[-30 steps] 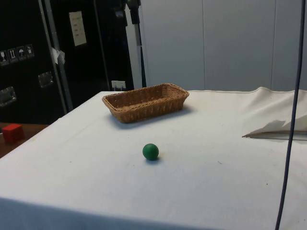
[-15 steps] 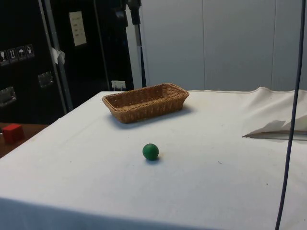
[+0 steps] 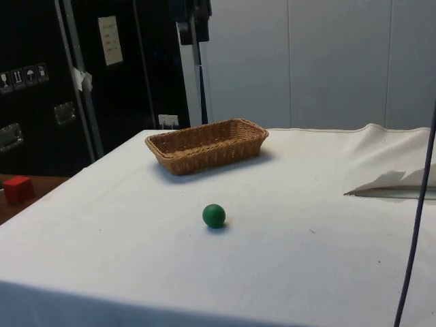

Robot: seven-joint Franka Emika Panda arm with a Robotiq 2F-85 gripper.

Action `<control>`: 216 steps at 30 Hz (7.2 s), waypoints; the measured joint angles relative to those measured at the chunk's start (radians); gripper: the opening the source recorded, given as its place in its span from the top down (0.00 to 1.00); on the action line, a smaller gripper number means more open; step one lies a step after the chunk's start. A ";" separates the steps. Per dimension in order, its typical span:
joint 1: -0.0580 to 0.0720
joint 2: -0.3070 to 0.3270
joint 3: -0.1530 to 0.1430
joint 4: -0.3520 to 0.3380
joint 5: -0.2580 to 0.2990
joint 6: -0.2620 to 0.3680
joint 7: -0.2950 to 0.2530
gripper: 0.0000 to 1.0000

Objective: Pick up the ball and place it into the basket.

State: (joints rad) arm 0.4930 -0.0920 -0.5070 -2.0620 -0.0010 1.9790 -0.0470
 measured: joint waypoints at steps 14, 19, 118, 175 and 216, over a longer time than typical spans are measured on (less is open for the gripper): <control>0.000 -0.073 0.024 -0.152 -0.006 0.144 0.015 0.00; 0.000 -0.083 0.047 -0.211 -0.007 0.207 0.038 0.00; 0.001 0.350 0.258 -0.409 0.080 0.821 0.254 0.00; 0.001 0.470 0.269 -0.370 0.136 0.909 0.239 0.99; 0.001 0.156 0.264 -0.355 0.065 0.638 0.230 0.98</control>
State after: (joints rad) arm 0.4940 0.0640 -0.2430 -2.4170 0.0640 2.6170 0.1830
